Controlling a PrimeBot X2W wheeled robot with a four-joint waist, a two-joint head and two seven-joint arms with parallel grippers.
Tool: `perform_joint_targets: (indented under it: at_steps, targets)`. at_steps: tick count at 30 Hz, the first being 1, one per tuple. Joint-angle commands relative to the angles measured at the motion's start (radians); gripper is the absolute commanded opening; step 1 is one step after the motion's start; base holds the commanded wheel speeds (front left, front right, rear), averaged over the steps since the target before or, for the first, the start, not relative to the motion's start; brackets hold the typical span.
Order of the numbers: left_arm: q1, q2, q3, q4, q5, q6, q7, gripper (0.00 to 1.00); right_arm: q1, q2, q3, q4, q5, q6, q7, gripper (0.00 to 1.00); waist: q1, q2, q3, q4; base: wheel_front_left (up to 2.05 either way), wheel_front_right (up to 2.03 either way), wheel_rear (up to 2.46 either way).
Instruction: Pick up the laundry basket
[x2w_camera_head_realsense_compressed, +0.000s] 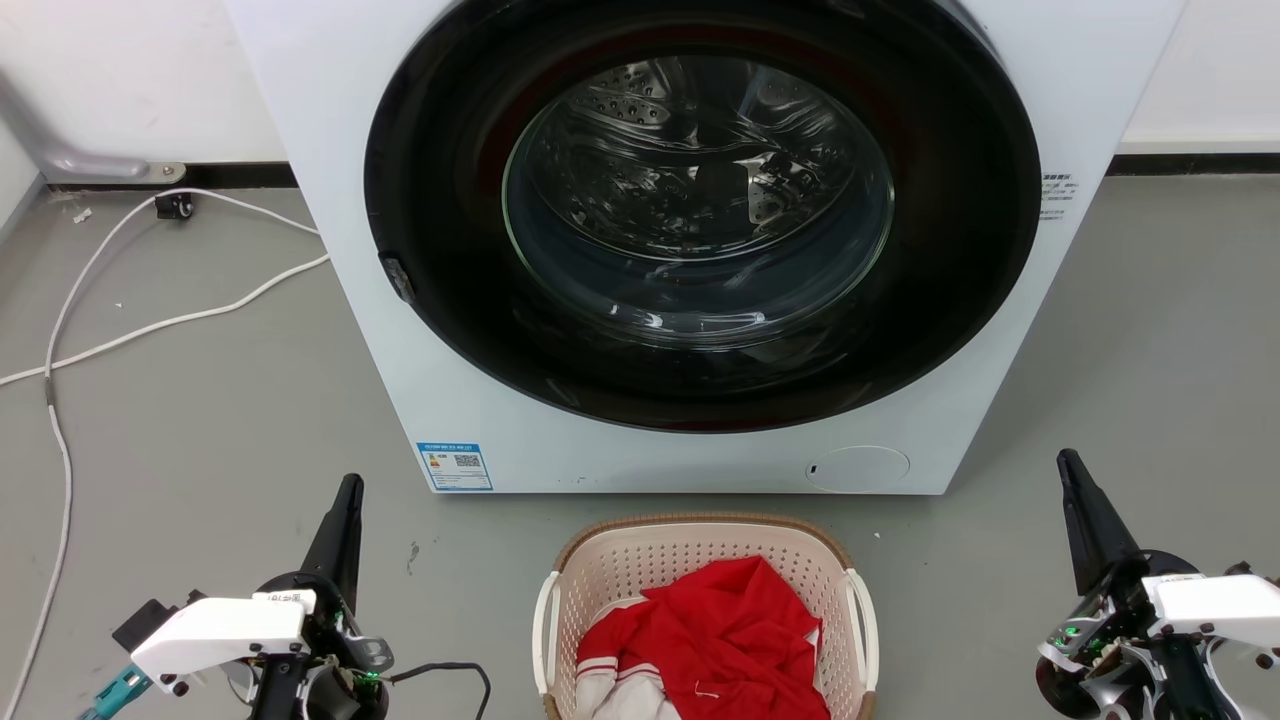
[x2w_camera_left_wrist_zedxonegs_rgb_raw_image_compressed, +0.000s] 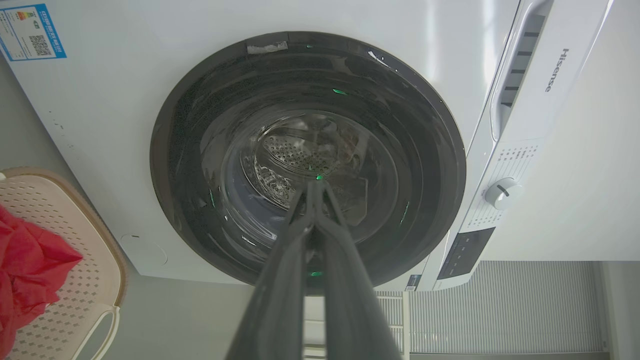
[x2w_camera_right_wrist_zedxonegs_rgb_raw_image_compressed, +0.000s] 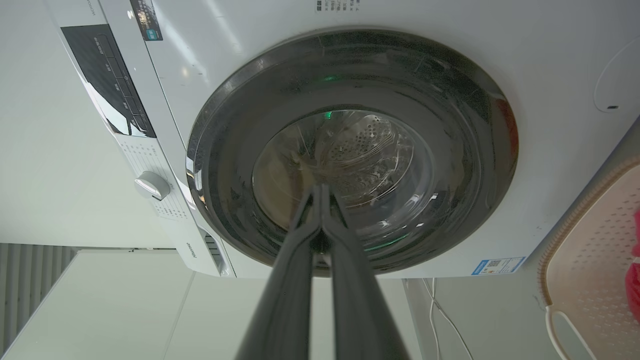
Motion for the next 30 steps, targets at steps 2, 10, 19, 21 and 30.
perform_joint_targets:
  at_steps: [2,10,19,21,30]
  targets:
    - [-0.006,-0.004,0.004,0.001,0.004,-0.003,0.002,0.00,-0.013,0.003,-0.002,0.002,-0.007,0.000,0.003,0.00,0.0000,-0.0001,0.000,0.000,0.00,0.00,0.00]
    - [-0.006,-0.007,0.008,0.001,0.007,-0.003,0.006,0.00,-0.014,0.004,-0.005,0.002,-0.008,0.000,0.006,0.00,0.0000,-0.0001,0.000,0.000,0.00,0.00,0.00]
    - [-0.007,-0.009,0.011,0.001,0.011,-0.003,0.008,0.00,-0.014,0.006,-0.008,0.002,-0.010,0.000,0.008,0.00,0.0000,-0.0001,0.000,0.000,0.00,0.00,0.00]
    - [-0.007,-0.009,0.011,0.001,0.010,-0.003,0.009,0.00,-0.014,0.007,-0.009,0.002,-0.010,0.000,0.009,0.00,0.0000,-0.0001,0.000,0.000,0.00,0.00,0.00]
    - [-0.007,-0.010,0.014,0.001,0.012,-0.003,0.010,0.00,-0.014,0.008,-0.011,0.002,-0.013,0.000,0.009,0.00,0.0000,-0.0001,0.000,0.000,0.00,0.00,0.00]
